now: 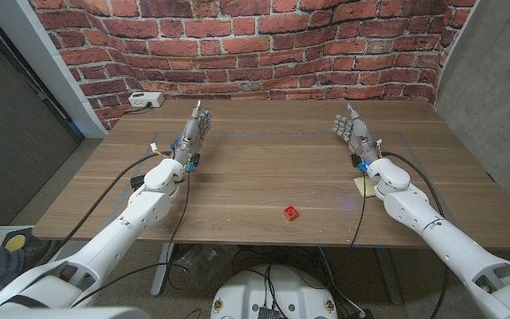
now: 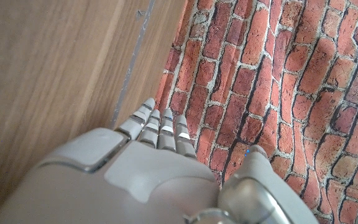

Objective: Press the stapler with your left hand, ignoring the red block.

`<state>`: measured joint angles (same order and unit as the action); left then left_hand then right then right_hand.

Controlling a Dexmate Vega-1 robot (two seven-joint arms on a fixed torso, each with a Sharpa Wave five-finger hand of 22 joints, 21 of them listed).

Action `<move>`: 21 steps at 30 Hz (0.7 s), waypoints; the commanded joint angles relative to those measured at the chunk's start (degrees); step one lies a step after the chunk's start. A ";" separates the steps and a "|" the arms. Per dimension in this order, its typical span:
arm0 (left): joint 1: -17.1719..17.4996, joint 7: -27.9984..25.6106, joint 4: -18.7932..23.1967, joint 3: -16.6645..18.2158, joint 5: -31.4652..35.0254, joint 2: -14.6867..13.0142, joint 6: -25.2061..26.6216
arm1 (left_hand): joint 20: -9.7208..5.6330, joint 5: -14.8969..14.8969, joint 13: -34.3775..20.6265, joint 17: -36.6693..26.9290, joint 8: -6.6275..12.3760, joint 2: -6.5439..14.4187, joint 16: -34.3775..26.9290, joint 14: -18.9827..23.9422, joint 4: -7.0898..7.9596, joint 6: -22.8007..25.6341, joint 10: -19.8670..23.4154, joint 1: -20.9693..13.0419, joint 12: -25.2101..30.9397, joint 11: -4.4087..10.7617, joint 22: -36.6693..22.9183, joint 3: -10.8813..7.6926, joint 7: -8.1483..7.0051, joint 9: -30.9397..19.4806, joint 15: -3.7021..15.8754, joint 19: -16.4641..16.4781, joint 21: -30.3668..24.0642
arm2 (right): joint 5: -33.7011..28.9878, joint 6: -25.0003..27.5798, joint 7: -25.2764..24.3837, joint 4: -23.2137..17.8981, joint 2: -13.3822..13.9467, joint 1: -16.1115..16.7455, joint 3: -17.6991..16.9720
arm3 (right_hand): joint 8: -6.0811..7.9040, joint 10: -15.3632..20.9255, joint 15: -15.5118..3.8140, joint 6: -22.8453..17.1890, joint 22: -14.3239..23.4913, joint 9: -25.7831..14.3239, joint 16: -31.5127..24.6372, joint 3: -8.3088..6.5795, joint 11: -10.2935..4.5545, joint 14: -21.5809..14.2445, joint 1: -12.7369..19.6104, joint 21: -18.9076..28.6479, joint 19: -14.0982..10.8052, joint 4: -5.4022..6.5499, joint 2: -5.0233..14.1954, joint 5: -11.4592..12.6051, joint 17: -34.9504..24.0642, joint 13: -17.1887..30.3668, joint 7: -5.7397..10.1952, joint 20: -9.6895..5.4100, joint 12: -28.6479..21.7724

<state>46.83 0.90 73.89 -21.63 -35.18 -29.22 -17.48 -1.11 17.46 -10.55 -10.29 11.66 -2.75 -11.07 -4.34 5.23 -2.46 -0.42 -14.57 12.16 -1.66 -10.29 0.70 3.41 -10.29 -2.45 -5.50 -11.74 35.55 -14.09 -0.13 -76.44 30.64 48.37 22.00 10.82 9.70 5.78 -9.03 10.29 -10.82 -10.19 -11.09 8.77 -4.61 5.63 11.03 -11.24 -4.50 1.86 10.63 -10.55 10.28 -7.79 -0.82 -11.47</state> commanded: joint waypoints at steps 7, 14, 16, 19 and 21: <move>2.08 -1.98 3.27 1.21 1.64 -1.54 -2.73 | 0.48 0.31 -0.19 -0.19 0.58 0.51 -0.47 0.88 0.08 1.28 1.42 -1.08 0.66 -0.07 -0.10 -0.18 0.27 -0.26 0.42 -0.01 -0.37 | -5.78 5.00 -6.73 -8.59 3.21 2.31 1.42 | 0.41 0.34 0.45 -0.66 0.31 -0.06 -0.39 -0.74 0.13 -0.05 0.80 0.23 -0.29 -0.23 0.47 0.34 -0.22 0.26 0.04 0.07 -0.32; 4.30 -2.20 5.71 2.51 1.31 -3.17 -3.38 | 0.89 0.37 -0.19 -0.18 0.72 0.93 -0.68 2.03 -0.05 2.13 2.59 -1.55 0.93 -0.09 -0.10 -0.26 -0.01 -0.27 0.40 0.69 -0.56 | -6.78 5.64 -8.06 -10.56 3.62 3.08 1.42 | 0.42 0.28 0.53 -0.69 0.32 -0.05 -0.36 -0.84 0.10 0.04 0.95 0.22 -0.13 -0.30 0.62 0.35 -0.19 0.27 0.07 0.15 -0.32; 4.65 -1.96 5.68 2.82 1.22 -3.35 -4.04 | 0.99 0.38 -0.20 -0.18 0.81 1.04 -0.71 2.34 -0.09 2.54 3.02 -1.69 1.03 -0.32 -0.10 -0.27 0.00 -0.27 0.40 1.17 -0.71 | -6.92 5.76 -8.51 -11.03 3.55 3.32 1.39 | 0.43 0.31 0.54 -0.70 0.32 -0.05 -0.37 -0.86 0.09 0.03 0.98 0.23 -0.11 -0.31 0.65 0.35 -0.18 0.27 0.05 0.16 -0.33; 4.37 -2.30 4.19 3.16 1.34 -2.63 -5.37 | 0.25 0.41 -0.21 -0.17 1.23 1.47 -1.30 5.51 -0.34 4.89 6.15 -2.46 1.73 0.12 -0.01 -0.16 0.11 -0.28 0.70 4.12 -1.42 | -7.30 6.09 -9.03 -11.76 3.61 3.59 1.47 | 0.46 0.47 0.54 -0.77 0.32 -0.05 -0.39 -0.88 0.08 -0.01 1.02 0.24 -0.11 -0.33 0.69 0.35 -0.17 0.27 0.07 0.17 -0.40; 3.99 -1.10 3.13 3.32 0.44 -2.34 -5.83 | 0.65 0.41 -0.21 -0.15 1.53 1.65 -1.67 8.04 -0.54 6.85 8.74 -3.00 2.23 0.06 0.04 0.00 0.38 -0.27 0.70 6.39 -1.84 | -7.62 6.42 -9.52 -12.27 3.63 3.73 1.53 | 0.47 0.55 0.52 -0.82 0.32 -0.05 -0.39 -0.89 0.12 0.00 1.04 0.26 -0.11 -0.34 0.72 0.34 -0.17 0.28 0.18 0.19 -0.44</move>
<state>49.83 -0.97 77.87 -19.79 -33.78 -31.49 -20.68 -0.51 17.46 -10.54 -10.28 12.73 -1.60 -12.12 1.33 5.11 2.56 5.86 -16.73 13.79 -1.71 -10.15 0.58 3.42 -10.28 -1.76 -1.22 -13.01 29.80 -9.14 -7.07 -85.64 33.72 51.04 23.28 11.03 9.70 5.76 -9.22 10.55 -10.81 -10.18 -11.56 8.77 -4.63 6.21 11.03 -11.23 -4.98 2.44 10.63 -10.54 10.28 -7.59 -0.81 -11.66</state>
